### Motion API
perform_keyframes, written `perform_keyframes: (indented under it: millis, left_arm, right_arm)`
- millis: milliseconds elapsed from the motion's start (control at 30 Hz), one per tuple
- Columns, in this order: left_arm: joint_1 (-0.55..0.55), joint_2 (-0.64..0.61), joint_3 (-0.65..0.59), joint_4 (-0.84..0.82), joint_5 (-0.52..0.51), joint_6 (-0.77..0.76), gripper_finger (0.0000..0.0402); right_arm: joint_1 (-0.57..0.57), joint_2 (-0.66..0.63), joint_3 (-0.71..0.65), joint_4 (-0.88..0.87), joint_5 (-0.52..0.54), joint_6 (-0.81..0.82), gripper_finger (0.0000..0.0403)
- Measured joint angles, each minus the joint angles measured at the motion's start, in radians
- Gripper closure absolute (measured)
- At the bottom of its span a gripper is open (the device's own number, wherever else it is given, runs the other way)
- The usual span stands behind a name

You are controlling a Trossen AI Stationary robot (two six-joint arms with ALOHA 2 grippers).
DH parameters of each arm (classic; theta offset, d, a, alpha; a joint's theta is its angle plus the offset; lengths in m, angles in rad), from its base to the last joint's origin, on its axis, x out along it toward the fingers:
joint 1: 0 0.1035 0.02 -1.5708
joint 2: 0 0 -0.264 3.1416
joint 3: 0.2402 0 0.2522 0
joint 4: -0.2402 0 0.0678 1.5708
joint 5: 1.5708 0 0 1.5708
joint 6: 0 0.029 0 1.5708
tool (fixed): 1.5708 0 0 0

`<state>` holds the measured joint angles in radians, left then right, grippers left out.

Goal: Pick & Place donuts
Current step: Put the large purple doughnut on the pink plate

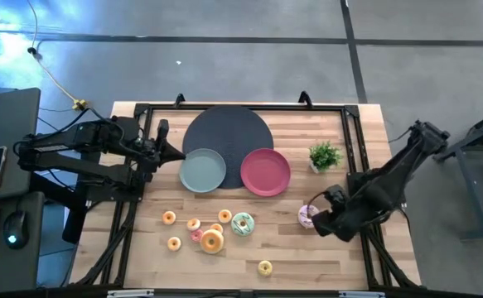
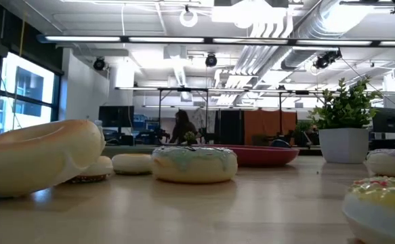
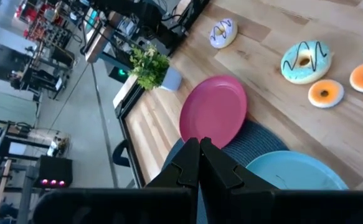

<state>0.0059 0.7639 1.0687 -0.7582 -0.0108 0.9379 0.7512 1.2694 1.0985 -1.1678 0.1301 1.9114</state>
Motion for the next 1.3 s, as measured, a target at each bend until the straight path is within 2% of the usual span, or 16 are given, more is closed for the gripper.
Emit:
perform_keyframes:
  millis: [167, 400, 600, 967, 1167, 1300]
  left_arm:
    - [0.000, 0.000, 0.000, 0.000, 0.001, -0.003, 0.0402]
    - [0.000, 0.000, 0.000, 0.000, 0.001, -0.002, 0.0402]
    - [0.000, 0.000, 0.000, 0.000, 0.004, -0.026, 0.0402]
    - [0.000, 0.000, 0.000, 0.000, -0.005, -0.106, 0.0402]
    - [0.000, 0.000, 0.000, 0.000, -0.028, -0.136, 0.0402]
    - [0.000, 0.001, 0.000, 0.000, -0.056, -0.153, 0.0402]
  right_arm:
    - [-0.038, 0.045, -0.030, -0.061, -0.010, 0.027, 0.0262]
    - [-0.138, -0.014, -0.314, 0.273, -0.032, 0.024, 0.0203]
    - [-0.169, -0.058, -0.444, 0.391, -0.025, -0.042, 0.0162]
    - [-0.155, -0.059, -0.652, 0.762, 0.039, -0.138, 0.0160]
    - [-0.155, -0.063, -0.683, 0.784, 0.026, -0.166, 0.0161]
    - [-0.155, -0.062, -0.685, 0.772, 0.042, -0.176, 0.0186]
